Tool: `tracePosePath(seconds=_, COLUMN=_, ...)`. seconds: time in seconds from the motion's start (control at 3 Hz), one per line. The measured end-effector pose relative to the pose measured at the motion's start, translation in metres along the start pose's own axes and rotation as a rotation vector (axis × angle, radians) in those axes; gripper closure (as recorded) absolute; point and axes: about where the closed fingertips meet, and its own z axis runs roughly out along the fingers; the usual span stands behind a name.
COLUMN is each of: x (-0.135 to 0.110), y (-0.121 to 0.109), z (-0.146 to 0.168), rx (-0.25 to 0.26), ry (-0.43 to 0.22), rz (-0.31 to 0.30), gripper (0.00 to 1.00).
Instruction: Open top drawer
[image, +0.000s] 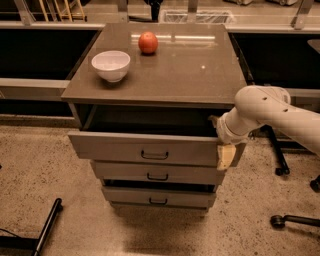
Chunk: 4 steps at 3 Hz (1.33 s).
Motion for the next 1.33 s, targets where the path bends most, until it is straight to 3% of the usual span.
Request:
tracePosePath(seconds=0.33, x=-0.013, y=0.004, z=-0.001, rx=-0.008, ry=-0.003, rz=-0.052, gripper=0.09)
tracePosePath(seconds=0.67, x=-0.013, y=0.004, z=-0.001, rx=-0.008, ry=-0.002, rz=-0.052, gripper=0.28)
tracePosePath(seconds=1.0, x=-0.015, y=0.006, z=-0.002, rx=-0.028, ry=0.001, rz=-0.046, gripper=0.24)
tracePosePath(seconds=1.33, x=-0.018, y=0.024, z=-0.012, rx=-0.062, ry=0.012, rz=-0.039, gripper=0.27)
